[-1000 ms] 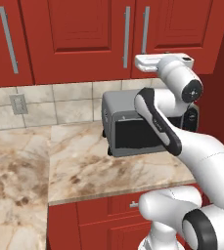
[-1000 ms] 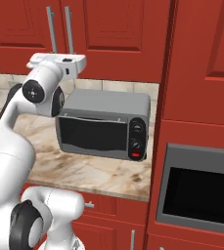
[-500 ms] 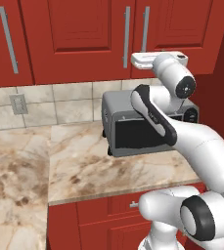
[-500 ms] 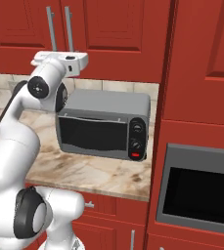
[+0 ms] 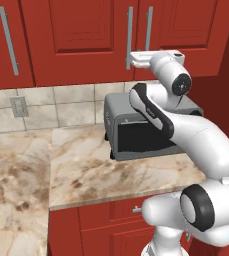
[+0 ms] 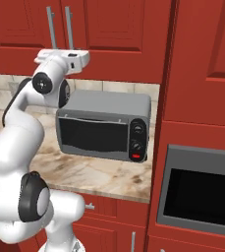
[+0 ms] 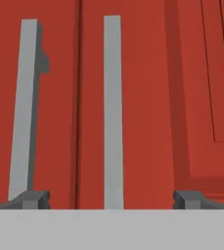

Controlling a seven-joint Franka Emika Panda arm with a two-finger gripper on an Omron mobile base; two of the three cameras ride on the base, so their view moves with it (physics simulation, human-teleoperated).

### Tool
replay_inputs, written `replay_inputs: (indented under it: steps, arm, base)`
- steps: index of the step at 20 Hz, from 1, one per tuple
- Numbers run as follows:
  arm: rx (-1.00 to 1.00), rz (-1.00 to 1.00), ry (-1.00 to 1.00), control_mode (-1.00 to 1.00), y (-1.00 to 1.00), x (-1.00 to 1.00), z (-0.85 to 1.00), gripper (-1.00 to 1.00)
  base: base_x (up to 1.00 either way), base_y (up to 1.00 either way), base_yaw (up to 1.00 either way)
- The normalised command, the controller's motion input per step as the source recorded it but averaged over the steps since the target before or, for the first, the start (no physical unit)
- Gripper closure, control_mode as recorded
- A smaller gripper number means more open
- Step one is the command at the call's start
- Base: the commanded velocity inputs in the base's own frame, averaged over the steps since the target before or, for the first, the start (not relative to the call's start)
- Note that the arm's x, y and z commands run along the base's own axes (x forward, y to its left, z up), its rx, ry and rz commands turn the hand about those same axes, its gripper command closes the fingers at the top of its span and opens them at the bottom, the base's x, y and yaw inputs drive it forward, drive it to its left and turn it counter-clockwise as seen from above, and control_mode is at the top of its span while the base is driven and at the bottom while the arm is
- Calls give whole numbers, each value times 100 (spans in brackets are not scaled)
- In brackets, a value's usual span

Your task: Open the cabinet, retrieve the rolling pin, and place it next to the meat on the cutting board to prepare for tenderizing.

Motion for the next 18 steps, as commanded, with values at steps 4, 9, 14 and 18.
replay_inputs:
  steps: [4, 9, 14, 18]
  arm:
    - [0, 0, 0, -100, 8, 40, 0, -100]
    - [0, 0, 0, -100, 7, 47, 0, -100]
    - [0, 0, 0, -100, 4, 50, 0, -100]
    - [0, 0, 2, -100, 4, 52, 0, -100]
  base:
    - [0, 0, 0]
    - [0, 0, 0]
    - [0, 0, 0]
    - [0, 0, 0]
